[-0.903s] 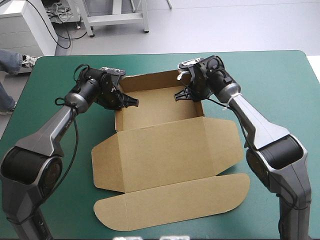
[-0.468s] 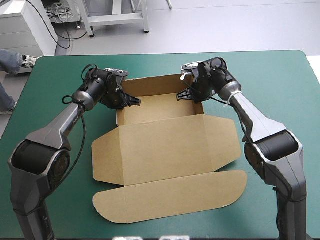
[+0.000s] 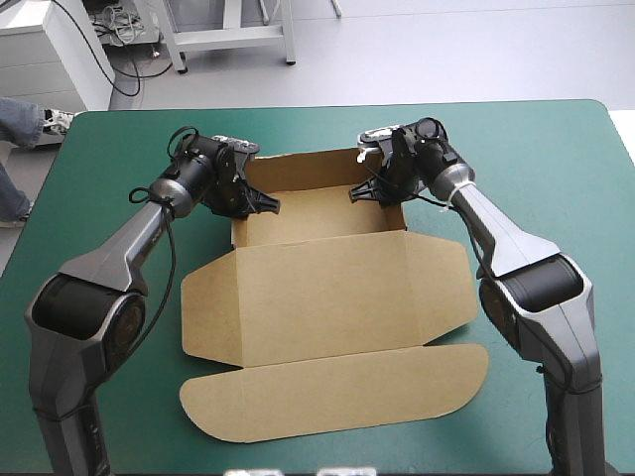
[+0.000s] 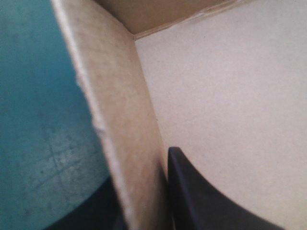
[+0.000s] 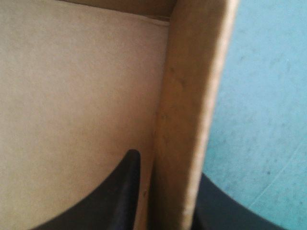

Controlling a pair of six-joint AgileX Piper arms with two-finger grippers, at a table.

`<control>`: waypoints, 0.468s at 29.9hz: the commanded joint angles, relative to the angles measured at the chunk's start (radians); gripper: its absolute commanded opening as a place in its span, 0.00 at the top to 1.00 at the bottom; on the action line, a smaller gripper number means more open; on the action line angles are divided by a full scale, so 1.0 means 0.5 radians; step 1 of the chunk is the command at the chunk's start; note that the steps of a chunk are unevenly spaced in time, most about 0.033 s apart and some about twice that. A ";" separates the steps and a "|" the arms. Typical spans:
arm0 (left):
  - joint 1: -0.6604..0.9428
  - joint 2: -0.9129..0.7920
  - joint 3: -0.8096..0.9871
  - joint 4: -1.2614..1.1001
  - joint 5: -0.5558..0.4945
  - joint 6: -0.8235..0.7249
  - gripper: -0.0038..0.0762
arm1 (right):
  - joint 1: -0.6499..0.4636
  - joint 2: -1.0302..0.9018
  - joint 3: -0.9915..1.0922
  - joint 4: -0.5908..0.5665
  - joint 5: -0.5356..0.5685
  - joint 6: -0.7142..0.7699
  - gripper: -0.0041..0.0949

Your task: Fold the box

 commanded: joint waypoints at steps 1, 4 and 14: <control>-0.026 -0.013 -0.059 -0.036 0.045 0.066 0.63 | -0.018 -0.094 -0.034 -0.018 -0.107 -0.028 0.58; -0.026 -0.018 -0.120 -0.038 0.098 0.066 0.48 | -0.018 -0.097 -0.070 -0.018 -0.090 -0.025 0.55; -0.026 -0.022 -0.447 -0.026 0.449 0.066 0.42 | -0.018 -0.110 -0.452 -0.029 0.170 -0.025 0.51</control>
